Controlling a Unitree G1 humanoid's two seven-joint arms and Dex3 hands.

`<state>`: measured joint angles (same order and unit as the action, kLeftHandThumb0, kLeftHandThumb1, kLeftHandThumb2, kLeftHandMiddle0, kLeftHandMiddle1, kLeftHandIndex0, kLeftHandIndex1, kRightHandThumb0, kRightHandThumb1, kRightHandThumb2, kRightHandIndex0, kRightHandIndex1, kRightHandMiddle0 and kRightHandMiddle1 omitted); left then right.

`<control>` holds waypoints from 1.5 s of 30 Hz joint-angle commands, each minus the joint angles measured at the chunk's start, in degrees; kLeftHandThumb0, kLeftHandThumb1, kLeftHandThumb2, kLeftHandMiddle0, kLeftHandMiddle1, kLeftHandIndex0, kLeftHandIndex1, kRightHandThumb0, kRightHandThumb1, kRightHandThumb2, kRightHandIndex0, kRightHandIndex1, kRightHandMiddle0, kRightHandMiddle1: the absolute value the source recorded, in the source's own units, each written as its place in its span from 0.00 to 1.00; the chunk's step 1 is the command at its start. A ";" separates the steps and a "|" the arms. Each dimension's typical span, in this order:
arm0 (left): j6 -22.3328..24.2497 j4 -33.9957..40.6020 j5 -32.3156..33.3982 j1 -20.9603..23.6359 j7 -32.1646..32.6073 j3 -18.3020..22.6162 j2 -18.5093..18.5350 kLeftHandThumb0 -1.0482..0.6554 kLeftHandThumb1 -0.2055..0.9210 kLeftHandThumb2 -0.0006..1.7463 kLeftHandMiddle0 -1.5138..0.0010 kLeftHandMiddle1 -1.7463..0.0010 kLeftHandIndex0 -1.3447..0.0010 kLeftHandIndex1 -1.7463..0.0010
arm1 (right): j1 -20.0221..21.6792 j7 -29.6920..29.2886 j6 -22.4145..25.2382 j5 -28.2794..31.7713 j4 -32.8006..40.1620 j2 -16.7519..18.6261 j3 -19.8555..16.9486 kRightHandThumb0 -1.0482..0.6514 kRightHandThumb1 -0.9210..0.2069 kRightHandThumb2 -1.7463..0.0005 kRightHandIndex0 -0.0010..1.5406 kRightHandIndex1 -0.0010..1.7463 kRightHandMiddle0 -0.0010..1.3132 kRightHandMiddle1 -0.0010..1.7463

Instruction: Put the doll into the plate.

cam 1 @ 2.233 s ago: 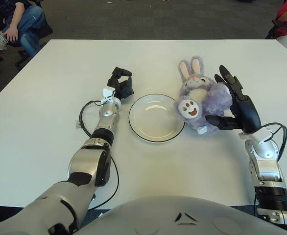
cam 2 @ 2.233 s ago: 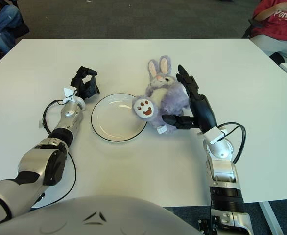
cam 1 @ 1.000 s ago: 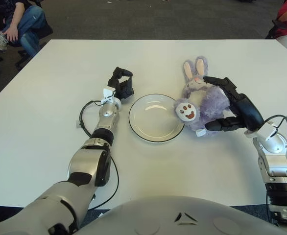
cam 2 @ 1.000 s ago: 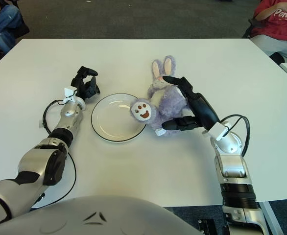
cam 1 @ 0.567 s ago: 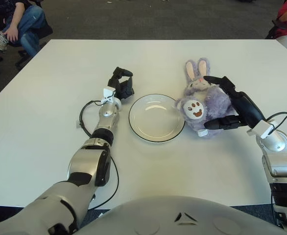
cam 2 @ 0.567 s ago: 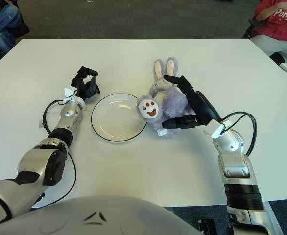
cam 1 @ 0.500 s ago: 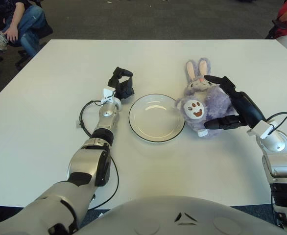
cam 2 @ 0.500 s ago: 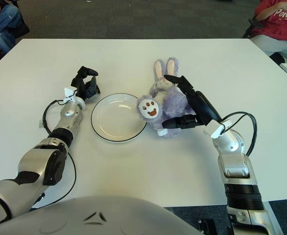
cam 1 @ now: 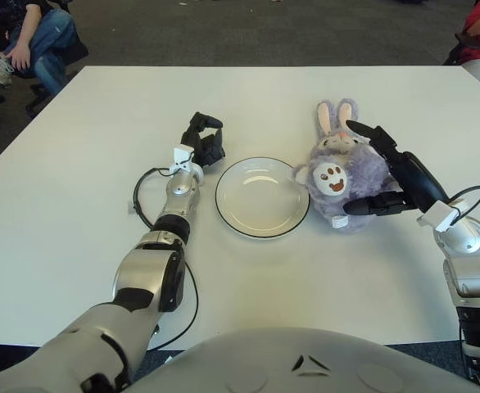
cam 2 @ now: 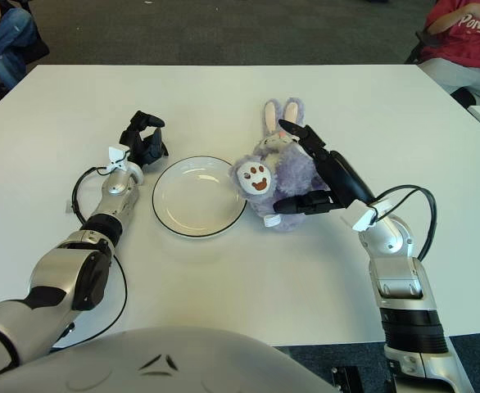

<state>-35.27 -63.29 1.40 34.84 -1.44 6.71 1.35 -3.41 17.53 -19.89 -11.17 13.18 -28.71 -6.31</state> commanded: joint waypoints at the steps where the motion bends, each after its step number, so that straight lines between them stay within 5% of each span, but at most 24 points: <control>1: -0.61 -3.65 -1.21 -7.09 -0.12 -0.82 -1.04 0.39 0.78 0.49 0.39 0.00 0.74 0.00 | -0.50 -1.48 1.97 -4.37 1.68 -0.27 0.19 0.15 0.19 0.86 0.11 0.30 0.00 0.23; 4: -0.53 -3.63 -1.37 -7.09 -0.15 -1.03 -0.86 0.39 0.77 0.50 0.40 0.00 0.74 0.00 | -0.69 -2.26 4.25 -7.00 3.39 -0.03 0.31 0.14 0.24 0.78 0.13 0.12 0.00 0.25; 10: -0.56 -3.55 -1.14 -7.19 -0.70 -1.13 -0.57 0.39 0.77 0.50 0.42 0.00 0.74 0.00 | -1.15 -4.54 8.40 -11.81 6.34 1.42 0.77 0.12 0.23 0.75 0.13 0.05 0.00 0.24; 22: 0.47 -3.41 -0.15 -7.15 -2.37 -0.58 -0.25 0.39 0.78 0.49 0.41 0.00 0.74 0.00 | -1.87 -3.39 19.14 -16.01 9.53 3.10 3.43 0.18 0.28 0.72 0.05 0.01 0.00 0.24; 34: 0.89 -3.35 -0.26 -7.03 -1.96 -0.39 -0.19 0.39 0.82 0.46 0.41 0.00 0.76 0.00 | -0.39 -1.62 20.08 -13.86 9.04 2.34 5.74 0.28 0.43 0.58 0.01 0.00 0.00 0.35; 45: 0.77 -3.29 -0.68 -6.99 -0.97 -0.63 -0.32 0.40 0.83 0.45 0.41 0.00 0.77 0.00 | 0.37 -0.48 18.74 -14.86 7.98 -0.21 6.21 0.37 0.47 0.49 0.16 0.09 0.02 0.53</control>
<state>-35.11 -63.24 1.71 34.79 -3.06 6.47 1.58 -3.08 16.49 -0.90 -25.50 22.60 -27.99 -0.64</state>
